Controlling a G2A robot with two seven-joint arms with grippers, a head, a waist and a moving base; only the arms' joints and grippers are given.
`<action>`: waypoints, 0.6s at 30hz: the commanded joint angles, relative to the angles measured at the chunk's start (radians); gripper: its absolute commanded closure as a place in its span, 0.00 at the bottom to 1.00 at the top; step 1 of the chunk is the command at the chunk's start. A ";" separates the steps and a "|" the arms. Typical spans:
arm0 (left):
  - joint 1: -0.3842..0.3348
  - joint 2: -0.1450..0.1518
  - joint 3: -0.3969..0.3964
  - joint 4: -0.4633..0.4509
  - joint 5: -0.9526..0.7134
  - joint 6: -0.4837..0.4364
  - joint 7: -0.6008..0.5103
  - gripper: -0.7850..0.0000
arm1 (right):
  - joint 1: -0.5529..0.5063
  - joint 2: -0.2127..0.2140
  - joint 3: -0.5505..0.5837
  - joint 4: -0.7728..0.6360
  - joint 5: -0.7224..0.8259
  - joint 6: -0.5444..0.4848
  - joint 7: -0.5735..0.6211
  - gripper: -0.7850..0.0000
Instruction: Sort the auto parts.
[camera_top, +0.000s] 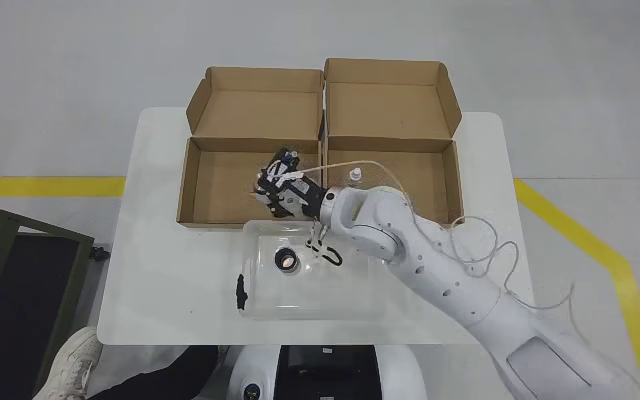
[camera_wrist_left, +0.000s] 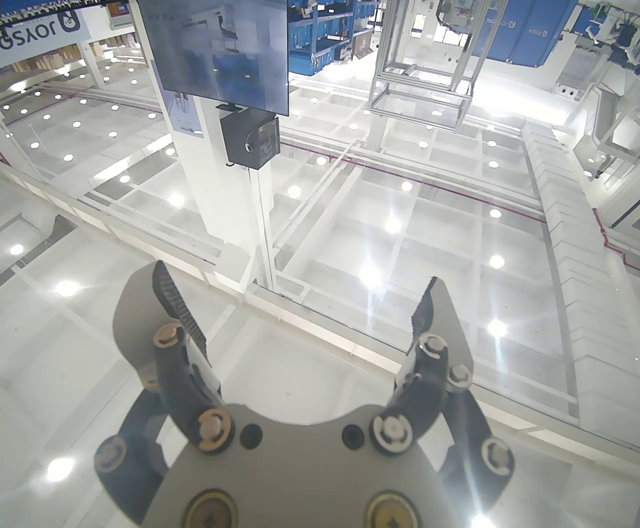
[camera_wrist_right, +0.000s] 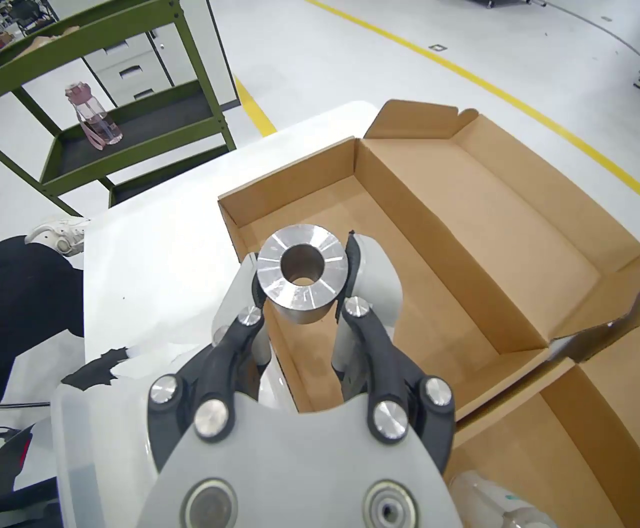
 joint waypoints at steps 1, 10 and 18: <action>0.000 0.000 0.000 0.000 0.000 0.000 0.000 0.00 | 0.021 -0.017 -0.019 0.042 0.011 0.012 0.004 1.00; 0.000 0.000 0.000 0.000 0.000 0.000 0.000 0.00 | 0.108 -0.100 -0.098 0.222 0.067 0.063 0.052 1.00; 0.000 0.000 0.000 0.000 0.000 0.000 0.000 0.00 | 0.158 -0.168 -0.148 0.357 0.071 0.092 0.057 1.00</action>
